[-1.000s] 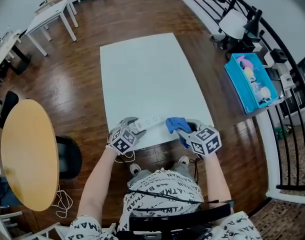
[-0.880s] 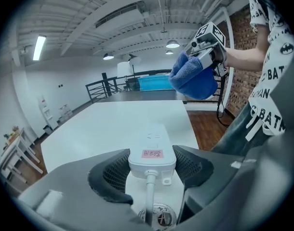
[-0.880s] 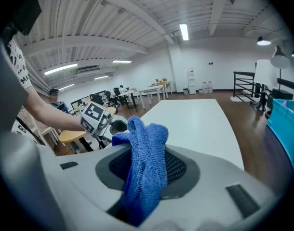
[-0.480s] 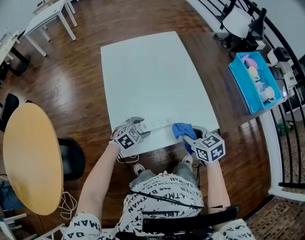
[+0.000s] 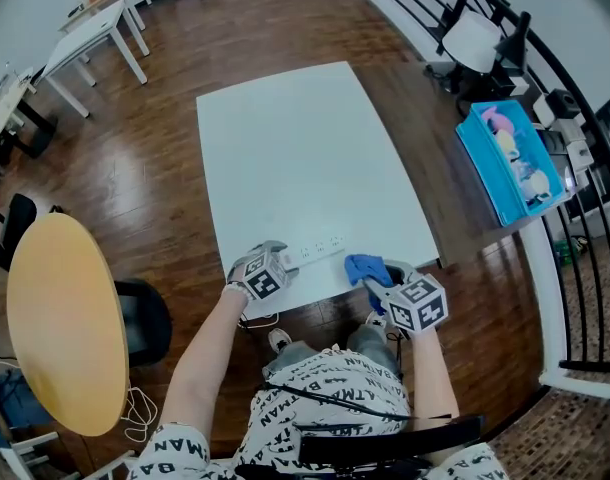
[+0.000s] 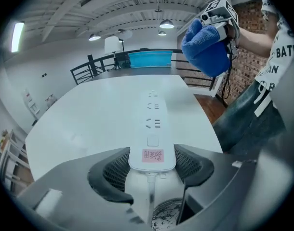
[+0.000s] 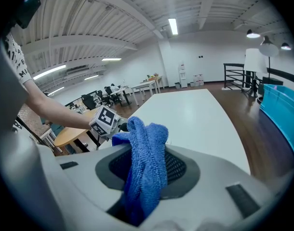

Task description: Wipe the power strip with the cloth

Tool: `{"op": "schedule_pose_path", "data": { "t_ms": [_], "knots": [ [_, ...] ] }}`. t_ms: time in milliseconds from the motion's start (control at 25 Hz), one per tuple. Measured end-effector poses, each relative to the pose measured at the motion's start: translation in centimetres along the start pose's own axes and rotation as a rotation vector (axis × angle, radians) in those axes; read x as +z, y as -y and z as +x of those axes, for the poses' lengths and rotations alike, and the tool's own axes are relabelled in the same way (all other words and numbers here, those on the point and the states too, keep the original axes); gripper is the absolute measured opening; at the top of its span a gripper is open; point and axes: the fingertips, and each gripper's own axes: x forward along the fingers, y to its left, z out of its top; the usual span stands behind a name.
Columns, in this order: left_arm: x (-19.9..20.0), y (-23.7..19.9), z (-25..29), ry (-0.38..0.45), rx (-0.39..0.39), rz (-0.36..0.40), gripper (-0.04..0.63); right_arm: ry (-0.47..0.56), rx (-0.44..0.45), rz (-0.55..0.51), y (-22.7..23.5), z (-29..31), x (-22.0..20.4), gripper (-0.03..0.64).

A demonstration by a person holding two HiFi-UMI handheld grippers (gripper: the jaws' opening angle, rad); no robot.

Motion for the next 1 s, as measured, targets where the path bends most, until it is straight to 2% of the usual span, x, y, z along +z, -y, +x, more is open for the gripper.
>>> {"op": "schedule_pose_path", "data": {
  "t_ms": [120,200,280,440,560,640,720,800,880,920,1000],
  "knots": [
    [-0.1,0.0,0.2,-0.006,-0.004,-0.03,0.284,-0.001,0.006,0.006,0.2,0.1,0.0,0.137],
    [-0.4,-0.4,0.4,-0.013,-0.007,-0.085,0.292,-0.001,0.01,0.007,0.3,0.4,0.0,0.137],
    [-0.9,-0.8,0.6,-0.023,-0.009,-0.145,0.347,-0.002,0.02,0.008,0.2,0.7,0.0,0.137],
    [-1.1,-0.8,0.4,-0.01,0.004,-0.188,0.364,0.0,0.04,0.003,-0.1,1.2,0.3,0.137],
    [0.1,-1.1,-1.3,0.061,0.04,-0.238,0.379,0.014,0.039,0.014,0.4,1.5,0.8,0.137],
    [0.9,-1.5,-2.8,0.145,0.077,-0.303,0.377,0.033,0.03,0.036,1.0,1.6,1.1,0.137],
    [1.6,-2.4,-5.1,0.256,0.156,-0.381,0.374,0.059,0.015,0.062,1.6,1.7,1.6,0.137],
    [1.6,-3.6,-8.3,0.366,0.294,-0.473,0.304,0.088,-0.01,0.088,2.3,1.8,2.1,0.137],
    [0.8,-4.6,-11.9,0.432,0.463,-0.582,0.185,0.115,-0.03,0.112,3.0,2.0,2.6,0.137],
    [0.4,-4.6,-13.3,0.45,0.524,-0.648,0.107,0.123,-0.033,0.121,3.2,2.1,2.8,0.137],
    [-0.4,-3.7,-14.8,0.469,0.563,-0.779,0.018,0.125,-0.033,0.122,3.2,2.3,3.0,0.135]
  ]
}}
